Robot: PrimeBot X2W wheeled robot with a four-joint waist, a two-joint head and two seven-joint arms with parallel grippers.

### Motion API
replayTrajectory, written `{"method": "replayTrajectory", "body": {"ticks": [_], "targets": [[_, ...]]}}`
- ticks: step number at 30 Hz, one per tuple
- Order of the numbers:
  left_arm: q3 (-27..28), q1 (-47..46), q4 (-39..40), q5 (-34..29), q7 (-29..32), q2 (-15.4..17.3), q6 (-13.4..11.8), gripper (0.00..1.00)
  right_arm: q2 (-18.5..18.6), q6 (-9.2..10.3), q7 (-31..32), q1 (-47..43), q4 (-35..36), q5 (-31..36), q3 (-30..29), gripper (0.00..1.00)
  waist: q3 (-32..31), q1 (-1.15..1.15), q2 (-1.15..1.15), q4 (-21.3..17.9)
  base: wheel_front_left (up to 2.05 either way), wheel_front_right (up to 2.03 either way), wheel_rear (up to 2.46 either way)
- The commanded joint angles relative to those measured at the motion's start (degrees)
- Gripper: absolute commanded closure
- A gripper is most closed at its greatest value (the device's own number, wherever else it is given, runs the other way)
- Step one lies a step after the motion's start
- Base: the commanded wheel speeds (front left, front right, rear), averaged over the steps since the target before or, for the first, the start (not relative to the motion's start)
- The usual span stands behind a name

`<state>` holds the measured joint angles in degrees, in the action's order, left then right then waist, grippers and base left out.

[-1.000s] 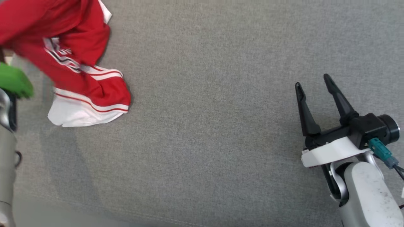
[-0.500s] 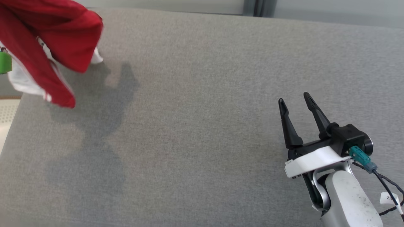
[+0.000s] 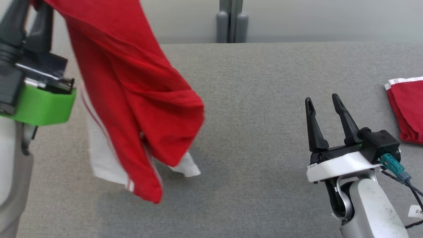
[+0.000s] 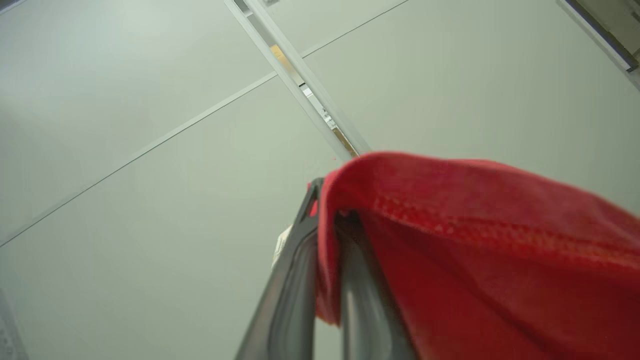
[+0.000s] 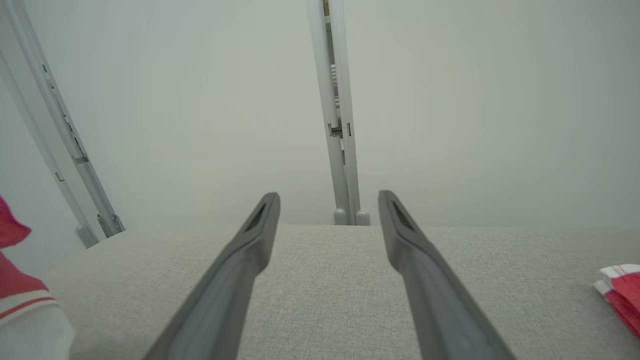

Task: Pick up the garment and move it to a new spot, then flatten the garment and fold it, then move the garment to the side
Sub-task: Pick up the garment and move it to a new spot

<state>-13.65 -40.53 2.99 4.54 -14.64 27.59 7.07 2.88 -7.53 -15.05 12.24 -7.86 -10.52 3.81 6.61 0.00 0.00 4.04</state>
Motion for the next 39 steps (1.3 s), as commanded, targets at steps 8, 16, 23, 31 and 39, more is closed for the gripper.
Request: {"method": "replayTrajectory", "body": {"ticks": [8,16,23,31,39], "targets": [[-9.3,2.8,3.9,2.0,2.9,2.4,0.4,1.00,0.0,0.09,-0.2,1.3,1.3,-1.3,0.1,0.00,2.1,0.00,0.00,-9.3,0.00,0.00,0.00],[-18.9,-2.4,-1.7,1.5,3.1,4.9,0.3,1.00,0.0,0.09,-0.2,3.3,2.4,-3.8,0.6,0.00,7.6,0.00,0.00,-19.6,0.00,0.00,0.00],[-29.3,-13.2,-13.9,4.3,3.2,4.0,0.3,1.00,0.0,0.09,-0.2,4.6,3.2,-7.3,1.1,0.00,13.8,0.00,0.00,-27.7,0.00,0.00,0.00],[-37.9,-23.5,-30.7,8.7,1.3,-1.0,0.3,0.00,0.0,0.09,-0.2,5.1,3.0,-8.9,2.0,0.00,16.4,0.00,0.00,-30.4,0.00,0.00,0.00],[-39.0,-25.9,-39.0,11.5,-0.4,-3.5,0.3,0.00,0.0,0.09,-0.2,5.3,2.6,-7.5,1.8,0.00,14.4,0.00,0.00,-26.5,0.00,0.00,0.00]]}}
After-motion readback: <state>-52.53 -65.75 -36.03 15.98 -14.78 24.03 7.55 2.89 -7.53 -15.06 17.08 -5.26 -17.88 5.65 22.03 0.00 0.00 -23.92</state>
